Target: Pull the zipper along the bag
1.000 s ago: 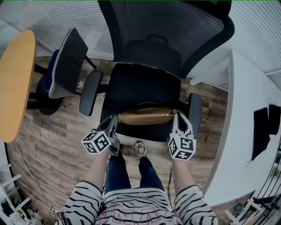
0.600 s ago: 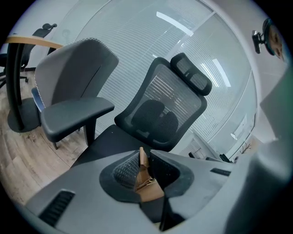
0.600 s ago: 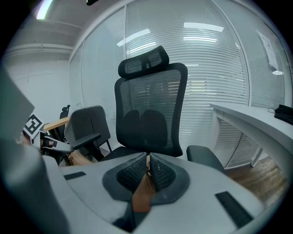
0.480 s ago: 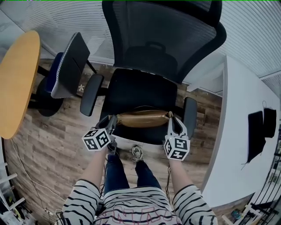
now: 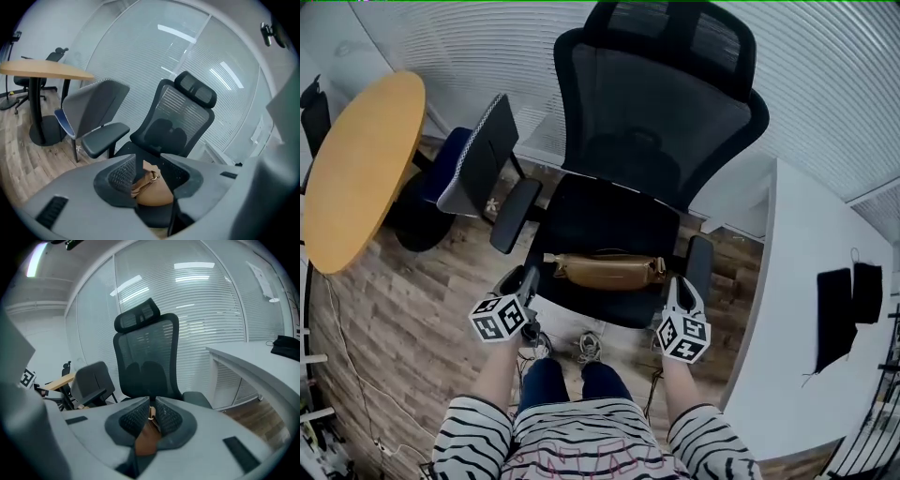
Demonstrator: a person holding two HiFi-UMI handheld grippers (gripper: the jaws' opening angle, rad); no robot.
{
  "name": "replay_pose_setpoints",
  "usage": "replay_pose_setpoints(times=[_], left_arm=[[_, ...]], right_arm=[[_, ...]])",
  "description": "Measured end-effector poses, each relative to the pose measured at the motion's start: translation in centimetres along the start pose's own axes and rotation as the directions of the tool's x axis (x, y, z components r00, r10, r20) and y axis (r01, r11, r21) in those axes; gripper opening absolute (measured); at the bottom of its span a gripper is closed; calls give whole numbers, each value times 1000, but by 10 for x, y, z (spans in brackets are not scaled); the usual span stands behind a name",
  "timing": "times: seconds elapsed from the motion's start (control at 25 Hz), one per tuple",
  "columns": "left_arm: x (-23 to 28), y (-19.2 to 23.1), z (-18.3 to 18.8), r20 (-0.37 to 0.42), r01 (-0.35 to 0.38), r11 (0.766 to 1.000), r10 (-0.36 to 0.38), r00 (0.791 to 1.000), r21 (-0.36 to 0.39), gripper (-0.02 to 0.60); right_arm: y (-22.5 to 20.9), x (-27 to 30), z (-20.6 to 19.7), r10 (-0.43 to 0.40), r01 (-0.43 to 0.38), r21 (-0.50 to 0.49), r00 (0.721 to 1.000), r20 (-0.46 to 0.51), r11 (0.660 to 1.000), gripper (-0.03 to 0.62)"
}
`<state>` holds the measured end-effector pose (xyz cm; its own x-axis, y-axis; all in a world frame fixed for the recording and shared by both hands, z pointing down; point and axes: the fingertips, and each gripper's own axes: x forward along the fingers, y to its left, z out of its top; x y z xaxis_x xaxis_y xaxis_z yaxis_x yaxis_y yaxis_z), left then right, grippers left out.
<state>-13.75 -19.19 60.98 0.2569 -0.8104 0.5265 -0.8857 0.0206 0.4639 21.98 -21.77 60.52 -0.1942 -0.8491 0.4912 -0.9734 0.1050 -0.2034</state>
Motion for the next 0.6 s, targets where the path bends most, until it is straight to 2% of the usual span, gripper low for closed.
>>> replay_pose_setpoints(times=[0.16,0.36,0.6], left_arm=[[-33,-23,18,36,33,997,-36,999,76,140],[-72,-56,40,95,88,978,-107,990,187,138],[-135,-80,53,161,146,956,-190,969,254,138]], right_arm=[[5,-33,24,-7,7,5,998,69,1000,37],[23,-75,47,-5,4,8,990,143,1000,37],[51,-136,58,-1,0,7,977,212,1000,37]])
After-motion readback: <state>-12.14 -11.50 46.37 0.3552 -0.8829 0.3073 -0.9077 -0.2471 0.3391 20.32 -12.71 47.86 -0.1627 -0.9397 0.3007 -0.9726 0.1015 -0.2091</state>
